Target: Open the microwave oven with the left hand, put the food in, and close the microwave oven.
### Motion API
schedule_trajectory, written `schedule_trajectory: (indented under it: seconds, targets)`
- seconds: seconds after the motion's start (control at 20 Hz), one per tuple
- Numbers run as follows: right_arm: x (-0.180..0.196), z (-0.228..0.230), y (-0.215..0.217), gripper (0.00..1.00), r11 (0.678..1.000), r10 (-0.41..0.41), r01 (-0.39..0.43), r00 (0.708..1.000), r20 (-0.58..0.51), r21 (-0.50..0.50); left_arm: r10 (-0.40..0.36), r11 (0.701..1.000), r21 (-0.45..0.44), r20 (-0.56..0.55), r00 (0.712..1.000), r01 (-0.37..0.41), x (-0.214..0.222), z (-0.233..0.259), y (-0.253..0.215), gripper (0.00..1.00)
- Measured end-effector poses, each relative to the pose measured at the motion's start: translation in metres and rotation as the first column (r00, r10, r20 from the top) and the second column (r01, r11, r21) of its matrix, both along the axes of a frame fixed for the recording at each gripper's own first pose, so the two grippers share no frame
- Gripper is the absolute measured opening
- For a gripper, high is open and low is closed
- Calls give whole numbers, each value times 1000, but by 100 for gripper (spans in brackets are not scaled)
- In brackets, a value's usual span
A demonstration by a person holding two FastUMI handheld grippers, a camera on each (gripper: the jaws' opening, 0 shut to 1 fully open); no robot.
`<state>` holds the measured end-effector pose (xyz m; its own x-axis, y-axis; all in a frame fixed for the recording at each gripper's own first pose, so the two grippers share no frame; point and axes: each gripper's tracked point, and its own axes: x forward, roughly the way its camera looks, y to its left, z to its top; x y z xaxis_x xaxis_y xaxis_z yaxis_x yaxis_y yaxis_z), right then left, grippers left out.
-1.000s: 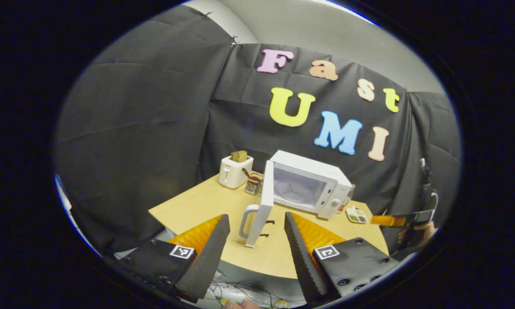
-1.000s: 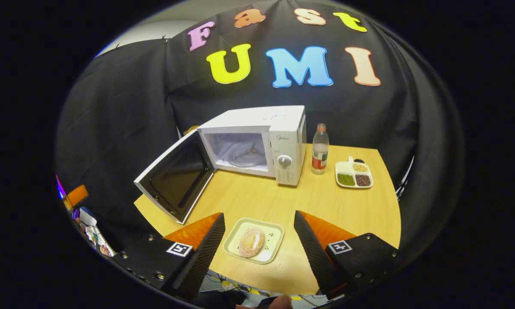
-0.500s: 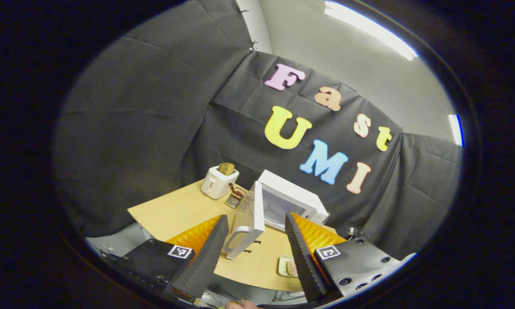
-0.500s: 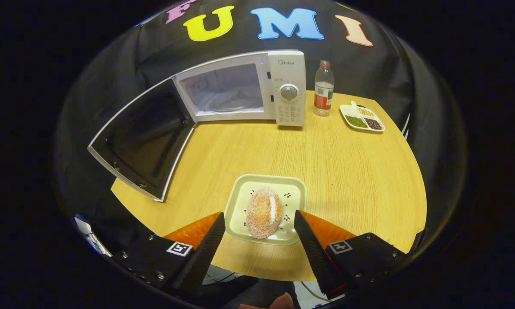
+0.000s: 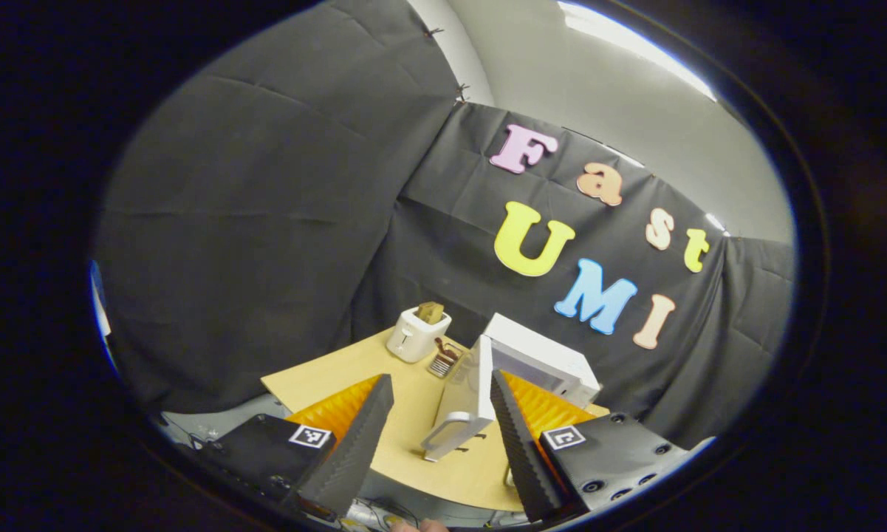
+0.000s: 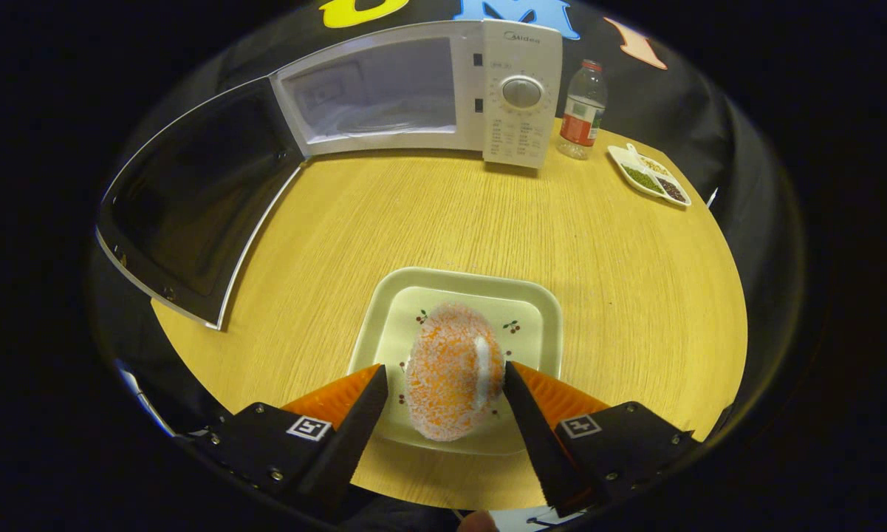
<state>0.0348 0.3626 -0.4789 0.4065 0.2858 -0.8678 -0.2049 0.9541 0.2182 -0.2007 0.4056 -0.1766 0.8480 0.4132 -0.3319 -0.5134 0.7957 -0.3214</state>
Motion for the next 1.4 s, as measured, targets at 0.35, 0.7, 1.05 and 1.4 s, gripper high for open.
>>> schedule_trajectory:
  seconds: [0.35, 0.7, 1.05, 1.4]
  targets:
    - [6, -6, -1, 66, 998, 25, -25, 1000, 9, -49, -47, 998, -50, -51, 998, 44, 54, -22, -12, 83]
    - [29, 30, 1, 52, 999, -27, 26, 999, 41, 30, -93, 996, 10, -72, 993, 94, 75, -9, -20, 83]
    - [106, 100, 36, 51, 995, 91, -102, 952, 291, 22, -85, 996, 15, -77, 993, 86, 86, -7, -19, 82]
    - [172, 109, 107, 52, 975, -2, -58, 963, 270, 215, -13, 997, 68, -120, 993, 21, 81, 2, -9, 82]
